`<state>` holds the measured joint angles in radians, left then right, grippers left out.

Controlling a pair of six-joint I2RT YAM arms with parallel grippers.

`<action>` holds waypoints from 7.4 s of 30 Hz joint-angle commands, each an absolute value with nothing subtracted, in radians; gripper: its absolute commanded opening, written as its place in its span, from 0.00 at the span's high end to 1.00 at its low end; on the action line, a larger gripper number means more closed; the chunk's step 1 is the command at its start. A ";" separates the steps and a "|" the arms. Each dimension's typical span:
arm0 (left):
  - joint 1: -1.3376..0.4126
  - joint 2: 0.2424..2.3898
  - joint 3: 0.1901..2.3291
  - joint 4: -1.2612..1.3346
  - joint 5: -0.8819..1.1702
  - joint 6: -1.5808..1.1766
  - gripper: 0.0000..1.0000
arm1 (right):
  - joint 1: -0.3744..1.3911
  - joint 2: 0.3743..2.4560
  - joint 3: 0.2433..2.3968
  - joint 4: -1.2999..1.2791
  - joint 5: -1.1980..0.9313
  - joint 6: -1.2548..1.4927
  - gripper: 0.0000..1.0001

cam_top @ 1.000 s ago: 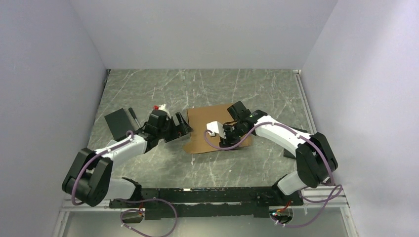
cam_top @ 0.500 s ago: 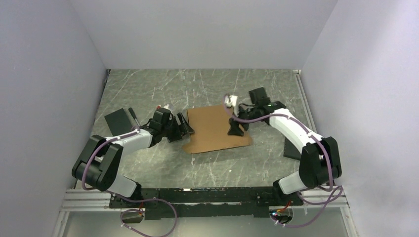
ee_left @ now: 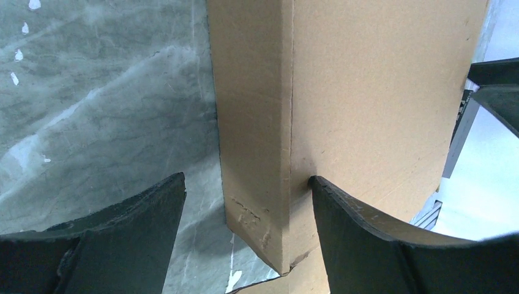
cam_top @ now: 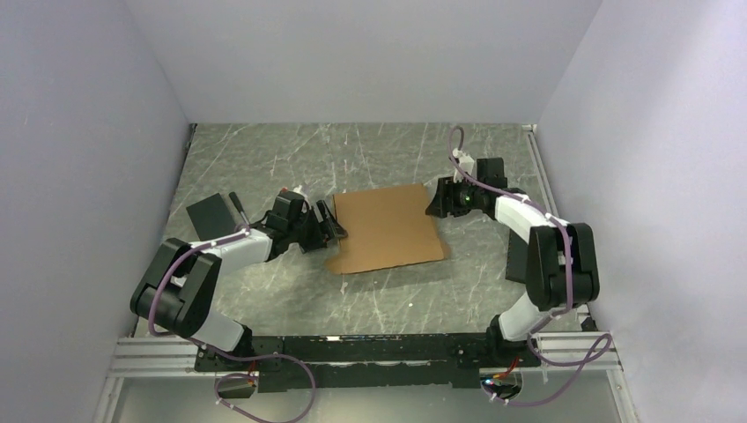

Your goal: Fold the paper box

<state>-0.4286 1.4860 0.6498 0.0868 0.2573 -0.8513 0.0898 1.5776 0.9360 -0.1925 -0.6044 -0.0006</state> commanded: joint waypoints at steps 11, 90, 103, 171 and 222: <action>-0.395 1.476 0.610 0.174 0.356 -0.806 0.16 | 0.028 1.831 1.041 -0.224 -0.746 0.101 0.84; -0.357 1.540 0.436 0.705 0.541 -1.329 0.63 | -0.029 1.523 1.125 -0.396 -0.816 -0.275 0.34; -0.355 1.284 0.649 0.016 0.471 -1.431 0.66 | 0.340 1.185 0.968 -0.607 -0.900 -1.132 0.01; -0.179 0.968 0.862 -0.325 0.403 -1.063 0.01 | 0.676 1.251 0.956 -0.134 -0.334 -0.731 0.53; -0.170 0.957 0.611 -0.241 0.434 -0.752 0.00 | 0.291 1.898 0.891 0.396 -0.992 0.681 0.52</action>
<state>-0.1734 0.9100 0.5560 -0.1864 0.4397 -0.7868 0.2550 1.8721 0.8894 0.3916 -1.0691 0.8436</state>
